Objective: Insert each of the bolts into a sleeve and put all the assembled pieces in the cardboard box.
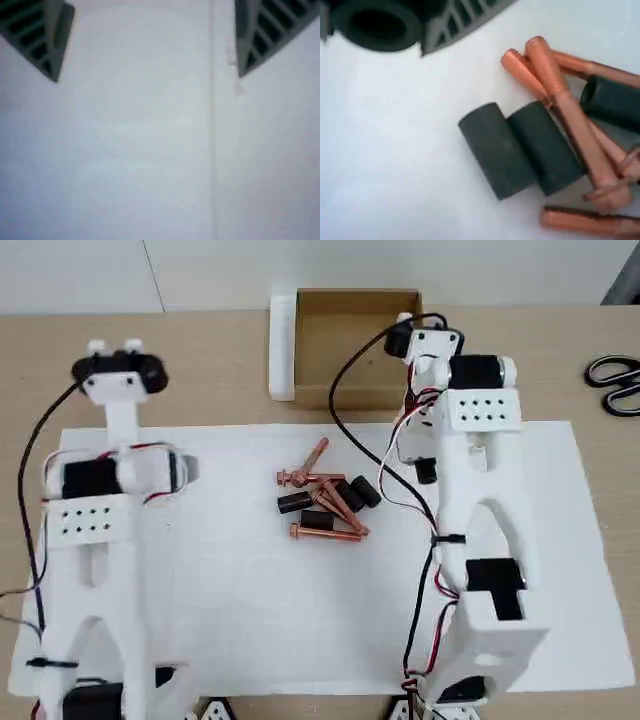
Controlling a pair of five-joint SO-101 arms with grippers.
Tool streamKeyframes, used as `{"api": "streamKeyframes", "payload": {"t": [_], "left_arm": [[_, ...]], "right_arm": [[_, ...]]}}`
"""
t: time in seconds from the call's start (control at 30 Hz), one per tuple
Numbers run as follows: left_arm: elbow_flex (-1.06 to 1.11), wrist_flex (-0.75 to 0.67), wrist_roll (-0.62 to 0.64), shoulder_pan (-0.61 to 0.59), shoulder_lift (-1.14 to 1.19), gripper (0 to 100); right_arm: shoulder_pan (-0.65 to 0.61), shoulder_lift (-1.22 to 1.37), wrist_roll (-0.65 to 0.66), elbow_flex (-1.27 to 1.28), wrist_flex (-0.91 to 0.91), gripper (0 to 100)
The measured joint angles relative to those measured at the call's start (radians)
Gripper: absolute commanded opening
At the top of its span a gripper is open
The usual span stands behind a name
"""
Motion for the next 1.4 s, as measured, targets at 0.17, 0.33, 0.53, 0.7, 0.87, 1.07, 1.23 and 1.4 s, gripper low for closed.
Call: {"api": "streamKeyframes", "payload": {"t": [0.17,0.33,0.53,0.7,0.87,1.07,1.23,1.4], "left_arm": [[-0.258,0.157,0.017,0.094,0.267,22],[-0.552,0.315,0.144,0.135,0.559,22],[-0.740,0.433,0.170,0.296,0.674,22],[-0.730,0.440,0.169,0.470,0.689,22],[-0.727,0.402,0.181,0.594,0.690,22],[-0.700,0.350,0.408,0.623,0.755,22],[-0.700,0.325,0.500,0.626,0.839,22],[-0.753,0.299,0.608,0.614,0.899,22]], "right_arm": [[0.017,-0.008,0.000,0.000,0.003,0.5],[0.077,-0.008,0.000,0.000,0.003,0.5],[0.120,-0.008,0.000,0.000,0.003,0.6],[0.121,-0.008,0.000,0.000,0.003,0.6],[0.121,-0.008,0.000,0.000,0.003,0.6],[0.121,-0.008,0.000,0.000,0.003,0.6],[0.121,-0.008,0.000,0.000,0.003,0.6],[0.121,-0.008,0.000,0.000,0.003,0.6]]}}
